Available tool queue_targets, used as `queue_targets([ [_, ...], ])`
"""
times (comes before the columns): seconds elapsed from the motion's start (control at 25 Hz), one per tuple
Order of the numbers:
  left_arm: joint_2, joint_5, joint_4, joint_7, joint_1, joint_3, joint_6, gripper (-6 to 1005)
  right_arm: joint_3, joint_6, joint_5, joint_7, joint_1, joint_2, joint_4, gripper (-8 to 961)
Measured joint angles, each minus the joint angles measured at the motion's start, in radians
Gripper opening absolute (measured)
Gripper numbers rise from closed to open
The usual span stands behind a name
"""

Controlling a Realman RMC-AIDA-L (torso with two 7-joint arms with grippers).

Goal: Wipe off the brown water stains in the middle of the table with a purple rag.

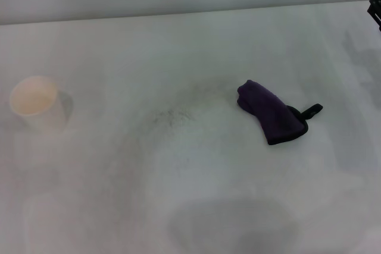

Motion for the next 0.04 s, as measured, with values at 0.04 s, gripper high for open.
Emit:
queue_targets([
  [0.04,0.000,0.000,0.000,0.001,-0.005,0.000,0.000,886,0.000,0.000,0.000,0.002,0.000,0.000,0.001,857],
])
